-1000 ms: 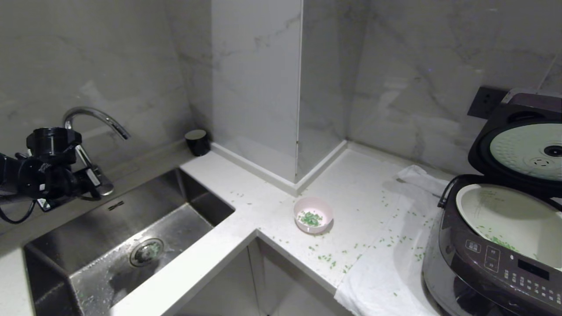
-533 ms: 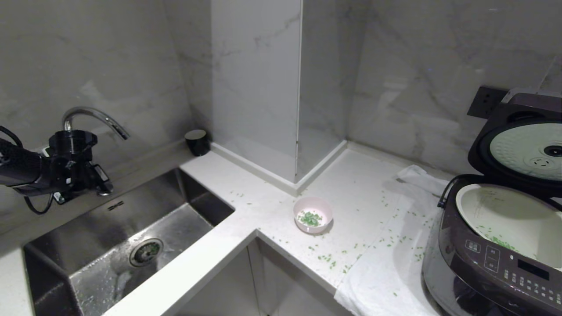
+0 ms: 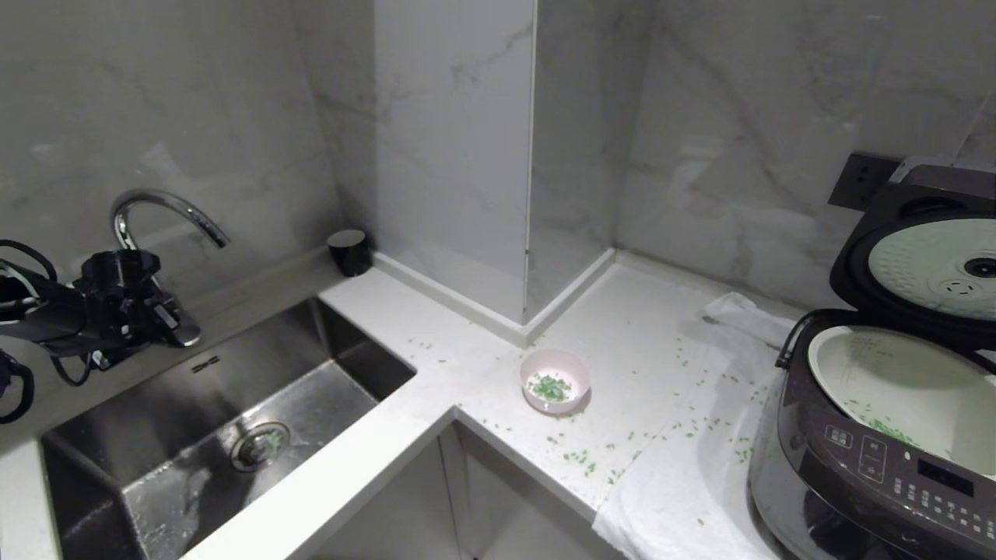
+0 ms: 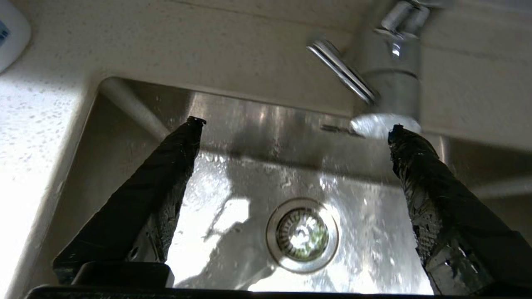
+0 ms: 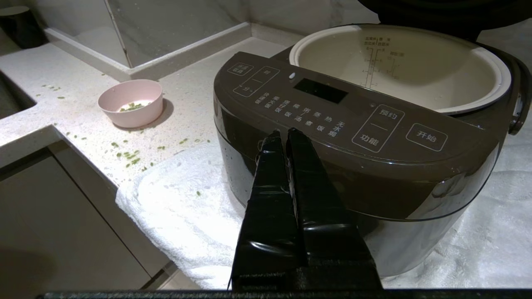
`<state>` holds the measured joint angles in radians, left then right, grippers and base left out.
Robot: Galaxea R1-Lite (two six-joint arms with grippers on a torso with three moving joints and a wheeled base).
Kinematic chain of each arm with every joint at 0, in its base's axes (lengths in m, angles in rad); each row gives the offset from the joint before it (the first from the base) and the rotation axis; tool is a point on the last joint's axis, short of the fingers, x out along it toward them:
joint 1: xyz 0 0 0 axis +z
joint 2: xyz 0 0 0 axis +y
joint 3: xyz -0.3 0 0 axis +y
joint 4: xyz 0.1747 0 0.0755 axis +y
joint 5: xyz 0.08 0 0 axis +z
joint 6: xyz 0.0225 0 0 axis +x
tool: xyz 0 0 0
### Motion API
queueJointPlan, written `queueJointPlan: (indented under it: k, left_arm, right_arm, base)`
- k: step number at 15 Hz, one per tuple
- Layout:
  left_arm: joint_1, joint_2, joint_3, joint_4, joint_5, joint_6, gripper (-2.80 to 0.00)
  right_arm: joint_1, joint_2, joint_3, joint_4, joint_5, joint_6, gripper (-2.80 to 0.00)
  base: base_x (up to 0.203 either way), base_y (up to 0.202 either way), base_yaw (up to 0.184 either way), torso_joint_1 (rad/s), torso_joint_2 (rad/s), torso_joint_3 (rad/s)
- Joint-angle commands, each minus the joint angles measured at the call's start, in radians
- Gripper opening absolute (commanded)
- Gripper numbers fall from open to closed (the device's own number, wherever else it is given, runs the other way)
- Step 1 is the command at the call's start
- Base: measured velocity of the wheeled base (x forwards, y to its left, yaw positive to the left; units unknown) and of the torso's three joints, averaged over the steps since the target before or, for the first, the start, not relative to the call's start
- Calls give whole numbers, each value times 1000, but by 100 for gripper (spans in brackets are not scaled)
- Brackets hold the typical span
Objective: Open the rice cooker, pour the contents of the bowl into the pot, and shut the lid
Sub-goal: Turn on the tap
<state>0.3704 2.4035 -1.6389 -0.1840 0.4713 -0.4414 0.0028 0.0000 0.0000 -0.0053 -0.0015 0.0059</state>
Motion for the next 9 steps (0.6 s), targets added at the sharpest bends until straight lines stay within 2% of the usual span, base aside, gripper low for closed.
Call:
queueJointPlan:
  k: [1, 4, 9]
  left_arm:
    - [4, 47, -49, -2, 3, -12, 0]
    - [7, 97, -140, -2, 4, -28, 0]
    - [7, 116, -180, -2, 4, -37, 0]
  right_arm:
    - [1, 0, 2, -1, 0, 0, -280]
    - [0, 0, 2, -1, 0, 0, -280]
    - [2, 0, 2, -1, 0, 0, -280]
  base:
    - [0, 0, 0, 0, 0, 0]
    - [0, 0, 0, 0, 0, 0]
    - [0, 0, 0, 0, 0, 0]
